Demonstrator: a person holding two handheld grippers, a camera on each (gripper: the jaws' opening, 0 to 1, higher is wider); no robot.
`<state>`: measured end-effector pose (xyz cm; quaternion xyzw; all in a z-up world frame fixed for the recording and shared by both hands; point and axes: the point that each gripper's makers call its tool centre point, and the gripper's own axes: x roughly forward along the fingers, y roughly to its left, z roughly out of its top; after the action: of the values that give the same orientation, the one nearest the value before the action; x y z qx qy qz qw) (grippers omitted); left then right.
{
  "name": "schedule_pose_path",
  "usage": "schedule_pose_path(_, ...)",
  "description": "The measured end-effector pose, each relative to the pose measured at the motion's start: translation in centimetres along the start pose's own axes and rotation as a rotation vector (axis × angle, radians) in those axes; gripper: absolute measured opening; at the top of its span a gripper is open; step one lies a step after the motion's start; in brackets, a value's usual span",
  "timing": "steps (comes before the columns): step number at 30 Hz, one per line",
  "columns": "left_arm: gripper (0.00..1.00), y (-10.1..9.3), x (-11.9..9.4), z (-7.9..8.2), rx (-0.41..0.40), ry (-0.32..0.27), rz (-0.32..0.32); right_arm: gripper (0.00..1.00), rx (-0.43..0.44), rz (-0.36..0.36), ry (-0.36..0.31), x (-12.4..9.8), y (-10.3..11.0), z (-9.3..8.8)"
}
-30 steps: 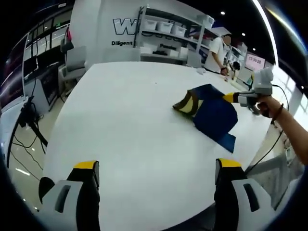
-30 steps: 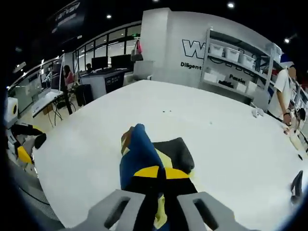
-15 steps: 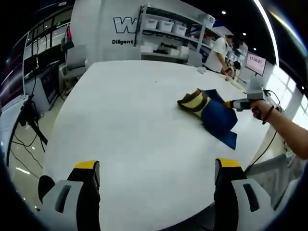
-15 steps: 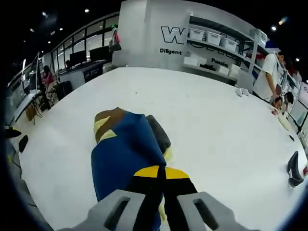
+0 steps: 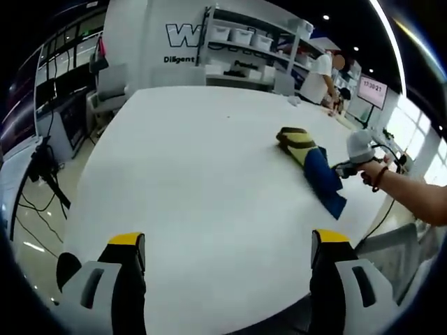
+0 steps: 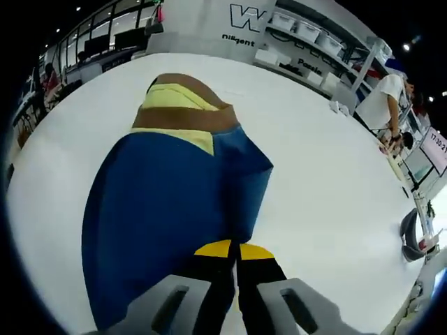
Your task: Fold the garment on the visible template until the final outline fits inside the template.
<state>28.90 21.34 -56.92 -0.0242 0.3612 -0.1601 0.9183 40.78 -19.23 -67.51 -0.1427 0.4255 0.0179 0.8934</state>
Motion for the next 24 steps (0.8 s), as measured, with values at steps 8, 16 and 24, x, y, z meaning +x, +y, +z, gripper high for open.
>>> schedule_pose_path(8,0.93,-0.5,0.1,-0.1,0.004,0.003,-0.012,0.0,0.117,0.054,-0.007,0.0,0.2,0.3)
schedule_pose_path(16,0.93,-0.4,0.1,0.1,0.003,-0.002,-0.012,0.11,0.157,0.053,-0.122,-3.6,0.0,3.4)
schedule_pose_path(24,0.94,-0.9,0.1,0.4,0.009,-0.012,-0.024,0.43,0.117,0.175,-0.228,-6.6,4.1,7.1)
